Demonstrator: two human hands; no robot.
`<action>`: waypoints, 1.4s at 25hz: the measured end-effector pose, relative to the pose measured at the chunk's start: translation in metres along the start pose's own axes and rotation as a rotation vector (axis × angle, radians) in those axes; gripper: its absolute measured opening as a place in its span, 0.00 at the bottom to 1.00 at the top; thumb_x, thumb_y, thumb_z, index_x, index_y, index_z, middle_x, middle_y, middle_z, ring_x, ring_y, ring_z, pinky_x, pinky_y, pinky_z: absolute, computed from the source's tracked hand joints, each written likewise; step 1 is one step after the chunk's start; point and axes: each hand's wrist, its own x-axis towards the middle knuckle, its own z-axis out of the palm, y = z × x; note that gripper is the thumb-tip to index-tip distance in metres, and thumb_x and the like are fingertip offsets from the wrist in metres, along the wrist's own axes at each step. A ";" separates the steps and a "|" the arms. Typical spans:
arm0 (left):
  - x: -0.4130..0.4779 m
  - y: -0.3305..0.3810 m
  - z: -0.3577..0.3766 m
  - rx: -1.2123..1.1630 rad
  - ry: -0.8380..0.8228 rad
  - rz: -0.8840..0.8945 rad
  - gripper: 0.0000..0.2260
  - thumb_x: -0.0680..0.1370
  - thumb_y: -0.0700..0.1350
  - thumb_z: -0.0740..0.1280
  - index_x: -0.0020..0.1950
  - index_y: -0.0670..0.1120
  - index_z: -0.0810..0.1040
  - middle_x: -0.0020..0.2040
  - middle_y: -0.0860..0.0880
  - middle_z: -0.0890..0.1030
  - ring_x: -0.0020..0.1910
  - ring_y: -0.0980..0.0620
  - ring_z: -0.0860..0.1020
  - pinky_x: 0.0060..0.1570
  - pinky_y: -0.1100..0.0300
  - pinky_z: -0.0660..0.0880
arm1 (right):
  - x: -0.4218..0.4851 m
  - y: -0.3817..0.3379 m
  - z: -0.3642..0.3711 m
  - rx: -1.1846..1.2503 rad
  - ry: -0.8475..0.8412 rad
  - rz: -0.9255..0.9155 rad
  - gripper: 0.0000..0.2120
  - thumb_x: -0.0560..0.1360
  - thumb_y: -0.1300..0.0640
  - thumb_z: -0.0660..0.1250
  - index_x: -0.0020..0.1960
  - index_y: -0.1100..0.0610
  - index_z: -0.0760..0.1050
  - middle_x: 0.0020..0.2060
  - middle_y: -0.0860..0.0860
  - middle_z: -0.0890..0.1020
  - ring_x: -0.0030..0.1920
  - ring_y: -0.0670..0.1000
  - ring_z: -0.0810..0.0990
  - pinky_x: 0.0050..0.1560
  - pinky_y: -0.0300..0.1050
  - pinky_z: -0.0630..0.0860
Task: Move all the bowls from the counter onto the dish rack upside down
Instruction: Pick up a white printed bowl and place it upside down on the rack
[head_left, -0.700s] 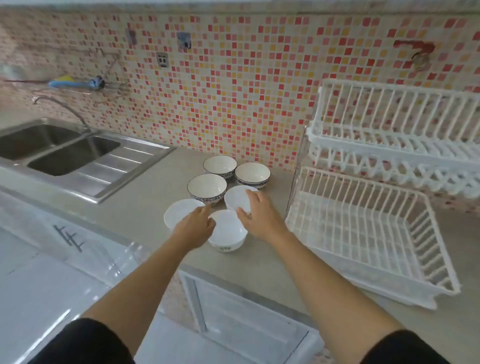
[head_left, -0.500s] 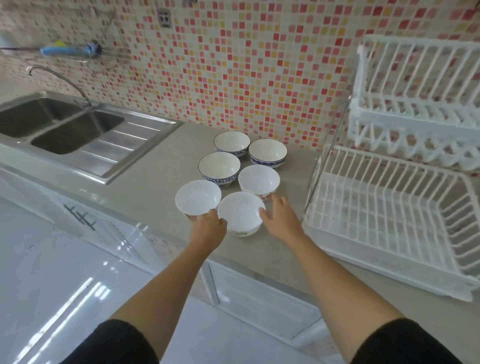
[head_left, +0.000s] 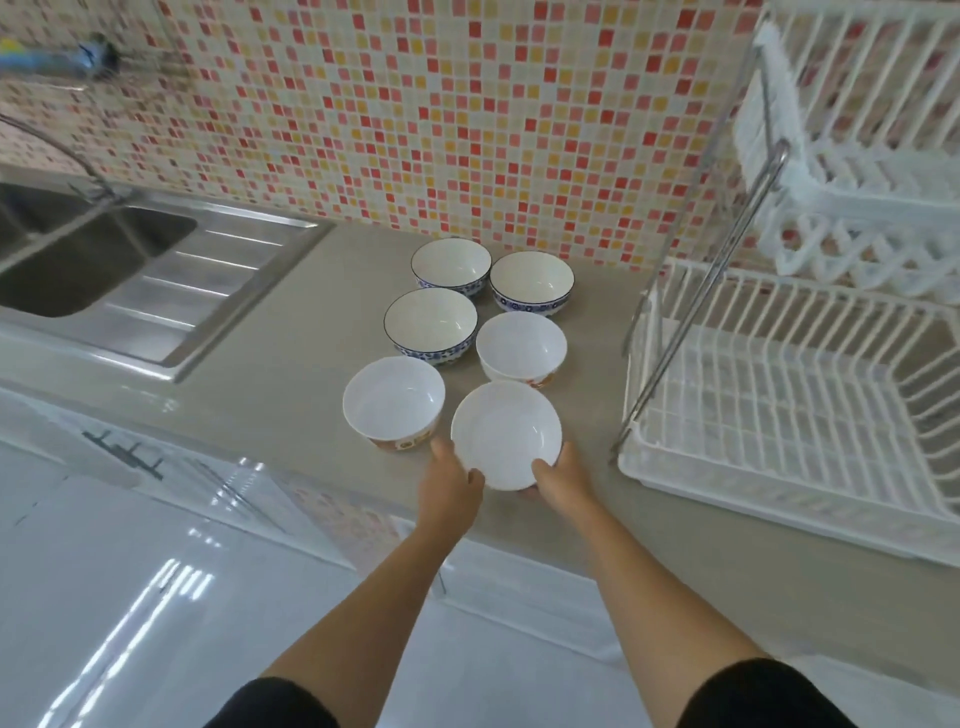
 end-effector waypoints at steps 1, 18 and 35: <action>0.001 0.000 -0.003 -0.037 -0.011 0.016 0.23 0.74 0.35 0.63 0.68 0.40 0.61 0.62 0.39 0.76 0.58 0.36 0.76 0.53 0.48 0.75 | -0.009 -0.003 -0.003 -0.014 0.019 -0.051 0.23 0.72 0.66 0.61 0.66 0.59 0.63 0.62 0.56 0.72 0.55 0.57 0.74 0.47 0.57 0.82; -0.009 0.252 -0.141 -0.844 -0.017 0.633 0.28 0.74 0.65 0.48 0.62 0.45 0.65 0.50 0.57 0.73 0.48 0.65 0.72 0.44 0.66 0.68 | -0.147 -0.245 -0.115 0.203 0.030 -1.124 0.21 0.75 0.54 0.64 0.64 0.47 0.61 0.60 0.46 0.73 0.56 0.36 0.76 0.52 0.32 0.75; 0.008 0.466 -0.024 0.087 -0.329 0.664 0.35 0.79 0.64 0.42 0.77 0.42 0.60 0.76 0.42 0.63 0.74 0.42 0.64 0.73 0.49 0.58 | -0.060 -0.294 -0.382 -0.832 0.134 -0.708 0.51 0.65 0.43 0.76 0.77 0.49 0.48 0.76 0.50 0.57 0.72 0.54 0.65 0.70 0.54 0.67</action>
